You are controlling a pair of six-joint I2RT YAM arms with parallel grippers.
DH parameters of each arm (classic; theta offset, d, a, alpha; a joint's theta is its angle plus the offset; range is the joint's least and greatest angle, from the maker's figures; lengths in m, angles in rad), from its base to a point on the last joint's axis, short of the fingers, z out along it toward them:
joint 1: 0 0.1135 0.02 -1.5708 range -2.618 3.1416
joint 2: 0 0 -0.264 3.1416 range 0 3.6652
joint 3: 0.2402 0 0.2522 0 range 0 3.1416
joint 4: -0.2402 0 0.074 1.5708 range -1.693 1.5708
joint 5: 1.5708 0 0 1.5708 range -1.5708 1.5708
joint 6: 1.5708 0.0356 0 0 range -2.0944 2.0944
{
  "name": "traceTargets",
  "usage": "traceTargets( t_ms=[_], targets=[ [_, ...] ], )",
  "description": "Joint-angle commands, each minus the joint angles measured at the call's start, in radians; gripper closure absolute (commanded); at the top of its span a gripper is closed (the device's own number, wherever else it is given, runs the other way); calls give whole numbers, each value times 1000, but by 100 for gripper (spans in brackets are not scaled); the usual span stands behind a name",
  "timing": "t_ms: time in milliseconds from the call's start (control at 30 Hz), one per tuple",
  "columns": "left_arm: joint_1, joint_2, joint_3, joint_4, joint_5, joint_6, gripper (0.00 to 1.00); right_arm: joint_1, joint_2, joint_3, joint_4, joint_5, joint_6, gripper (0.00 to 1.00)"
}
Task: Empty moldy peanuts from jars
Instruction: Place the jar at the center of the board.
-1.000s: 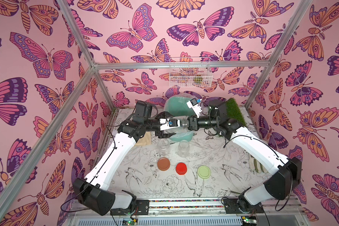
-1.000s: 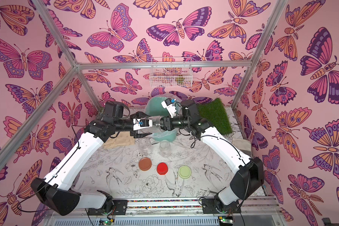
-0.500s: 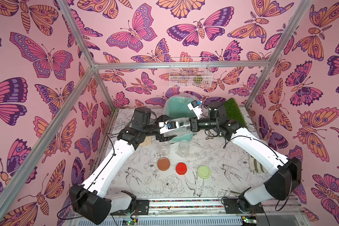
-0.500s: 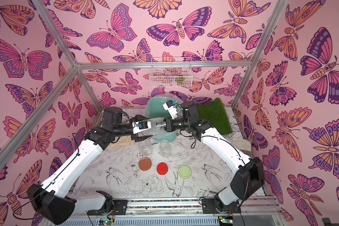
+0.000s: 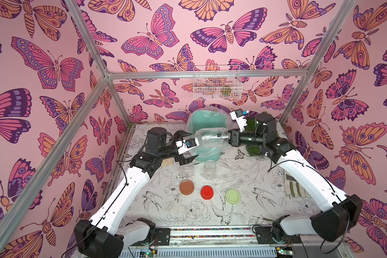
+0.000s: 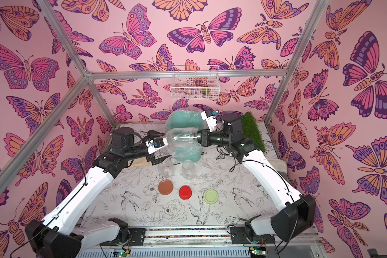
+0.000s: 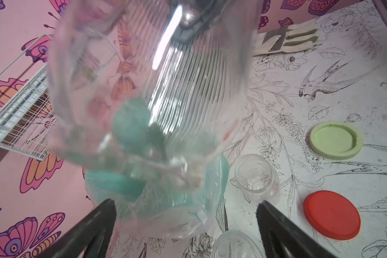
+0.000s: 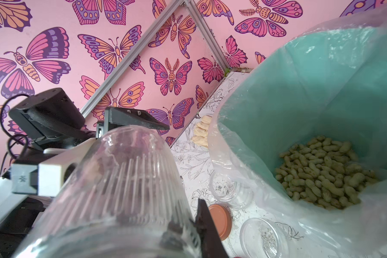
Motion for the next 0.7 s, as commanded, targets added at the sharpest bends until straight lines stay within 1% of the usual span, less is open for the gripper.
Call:
traceTargets(
  t_ms=[0,100,167,267,400,467,567,667],
  targets=[
    [17,-40,-60,67,-26,-66,0,-43,-75,-8,-4,-31,4,100],
    [29,-84,-130,132,-53,-116,0,-98,-121,-18,-99,-46,-43,100],
    [43,-117,-172,164,-61,-147,0,-121,-144,12,-247,-19,-128,100],
    [61,-164,-225,177,-65,-182,0,-126,-156,82,-491,55,-269,100],
    [78,-227,-286,177,-57,-213,0,-126,-137,174,-777,236,-395,100],
    [81,-258,-321,177,-55,-226,0,-126,-119,203,-907,363,-442,100],
    [84,-298,-365,175,-52,-246,0,-126,-90,216,-1032,478,-459,100],
    [83,-328,-401,172,-37,-269,0,-123,-69,206,-1088,538,-435,100]
  ],
)
